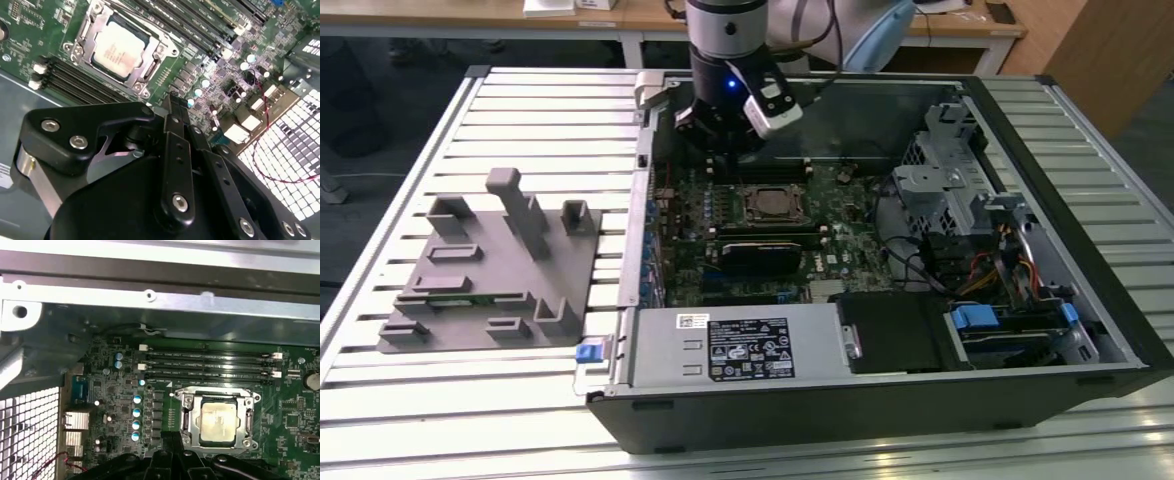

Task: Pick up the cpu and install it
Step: 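Install the first cpu locking lever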

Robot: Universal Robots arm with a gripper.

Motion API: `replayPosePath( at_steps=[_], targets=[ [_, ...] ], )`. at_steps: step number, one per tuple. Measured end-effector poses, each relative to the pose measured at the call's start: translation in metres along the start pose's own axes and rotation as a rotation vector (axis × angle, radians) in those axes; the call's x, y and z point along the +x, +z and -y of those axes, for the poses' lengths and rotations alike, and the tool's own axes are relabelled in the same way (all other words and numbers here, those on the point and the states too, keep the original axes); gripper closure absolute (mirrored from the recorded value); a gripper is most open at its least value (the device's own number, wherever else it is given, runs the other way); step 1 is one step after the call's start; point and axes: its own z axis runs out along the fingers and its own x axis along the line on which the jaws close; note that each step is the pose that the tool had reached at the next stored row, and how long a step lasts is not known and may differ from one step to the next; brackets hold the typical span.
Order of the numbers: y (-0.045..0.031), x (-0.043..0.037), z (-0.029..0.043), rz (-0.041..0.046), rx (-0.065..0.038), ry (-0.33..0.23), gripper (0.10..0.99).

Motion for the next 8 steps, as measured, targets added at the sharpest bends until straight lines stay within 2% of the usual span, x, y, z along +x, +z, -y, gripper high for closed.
replayPosePath(
  at_steps=[3,8],
  targets=[
    [0.0007,0.0023,-0.0034,0.001,0.0,0.0,0.98],
    [0.0022,0.005,-0.0144,0.0012,0.0,0.0,0.98]
  ],
)
